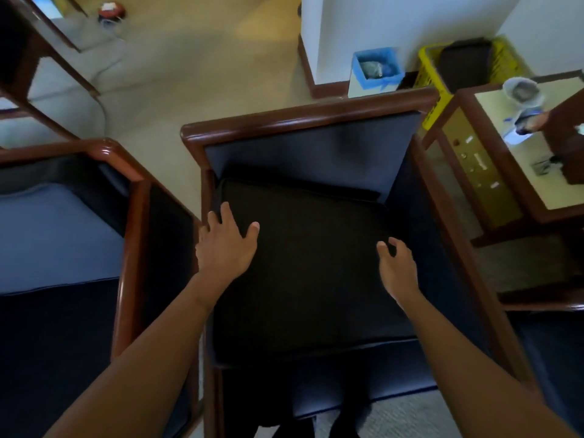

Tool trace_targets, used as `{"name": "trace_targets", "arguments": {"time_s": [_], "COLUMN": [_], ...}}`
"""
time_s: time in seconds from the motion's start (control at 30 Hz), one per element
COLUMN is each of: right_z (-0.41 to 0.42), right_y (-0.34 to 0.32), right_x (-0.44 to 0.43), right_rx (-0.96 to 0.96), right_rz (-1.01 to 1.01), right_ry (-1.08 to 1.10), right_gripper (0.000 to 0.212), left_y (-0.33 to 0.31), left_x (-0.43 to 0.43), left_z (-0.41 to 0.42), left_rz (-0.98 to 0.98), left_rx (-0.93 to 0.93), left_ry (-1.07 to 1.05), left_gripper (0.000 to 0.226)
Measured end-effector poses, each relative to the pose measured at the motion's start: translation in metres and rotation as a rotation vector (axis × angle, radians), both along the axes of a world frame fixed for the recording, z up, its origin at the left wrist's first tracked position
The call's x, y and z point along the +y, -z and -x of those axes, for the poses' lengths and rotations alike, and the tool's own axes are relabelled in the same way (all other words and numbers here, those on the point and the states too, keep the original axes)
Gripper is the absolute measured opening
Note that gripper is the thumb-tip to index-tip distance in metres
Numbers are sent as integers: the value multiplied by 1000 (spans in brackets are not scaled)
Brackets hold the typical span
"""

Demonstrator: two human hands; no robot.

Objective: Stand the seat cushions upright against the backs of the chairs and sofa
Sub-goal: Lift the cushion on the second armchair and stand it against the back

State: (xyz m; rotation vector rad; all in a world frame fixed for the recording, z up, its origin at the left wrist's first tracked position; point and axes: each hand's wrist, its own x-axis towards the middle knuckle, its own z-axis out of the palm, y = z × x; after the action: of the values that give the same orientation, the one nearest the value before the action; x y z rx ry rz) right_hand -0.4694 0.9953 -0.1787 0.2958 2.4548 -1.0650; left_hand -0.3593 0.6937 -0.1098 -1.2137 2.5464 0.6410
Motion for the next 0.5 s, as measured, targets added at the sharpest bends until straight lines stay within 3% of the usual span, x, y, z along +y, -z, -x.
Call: {"name": "trace_targets", "arguments": {"time_s": [0.17, 0.37, 0.5], "right_z": [56, 99, 102], "right_y": [56, 100, 107], "right_x": [24, 31, 28], "right_rx": [-121, -382, -447], "right_rz": [-6, 116, 215], "right_ry": [78, 148, 202], "right_gripper": [59, 78, 94], "left_y": [26, 42, 44], "left_x": [-4, -20, -17], "left_z": [17, 26, 16], "left_rz": [-43, -201, -214], "left_rx": [44, 102, 119], "left_ry": [-180, -550, -564], "left_gripper": [108, 125, 128]}}
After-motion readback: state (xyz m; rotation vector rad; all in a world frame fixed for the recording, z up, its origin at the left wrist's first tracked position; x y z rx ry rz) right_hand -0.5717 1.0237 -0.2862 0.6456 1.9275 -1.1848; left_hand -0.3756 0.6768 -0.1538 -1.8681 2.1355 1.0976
